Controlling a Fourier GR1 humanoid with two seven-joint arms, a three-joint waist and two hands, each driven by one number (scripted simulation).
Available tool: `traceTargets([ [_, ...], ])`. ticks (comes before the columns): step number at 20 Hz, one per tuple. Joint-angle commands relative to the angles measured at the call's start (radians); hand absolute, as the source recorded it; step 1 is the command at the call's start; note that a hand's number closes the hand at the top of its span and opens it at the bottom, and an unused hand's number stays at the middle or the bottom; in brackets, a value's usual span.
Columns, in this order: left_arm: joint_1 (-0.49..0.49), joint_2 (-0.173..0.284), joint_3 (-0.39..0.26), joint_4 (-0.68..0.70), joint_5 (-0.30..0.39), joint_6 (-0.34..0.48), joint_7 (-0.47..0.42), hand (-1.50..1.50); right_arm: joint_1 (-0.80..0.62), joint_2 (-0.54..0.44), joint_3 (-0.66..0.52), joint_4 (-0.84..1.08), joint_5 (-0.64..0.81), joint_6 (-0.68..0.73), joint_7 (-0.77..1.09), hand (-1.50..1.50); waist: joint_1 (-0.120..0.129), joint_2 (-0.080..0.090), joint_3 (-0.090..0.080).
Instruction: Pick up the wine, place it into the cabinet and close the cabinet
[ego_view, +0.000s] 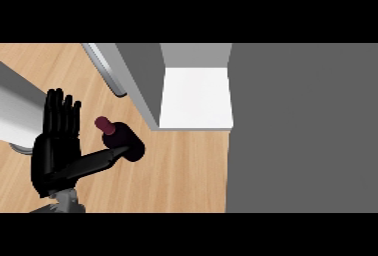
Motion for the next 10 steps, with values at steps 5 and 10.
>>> traceTargets([
  [5,0.052,0.001,0.081,0.161,0.076,-0.094,-0.166,-1.50,-0.069,-0.024,-0.007,-0.125,-0.052,-0.063,0.180,-1.50,-0.001,0.000,-0.001],
  [10,0.065,-0.017,0.099,0.251,0.081,-0.117,-0.256,-1.50,-0.086,-0.023,-0.009,-0.090,-0.043,-0.042,0.155,-1.50,0.000,0.001,-0.001],
])
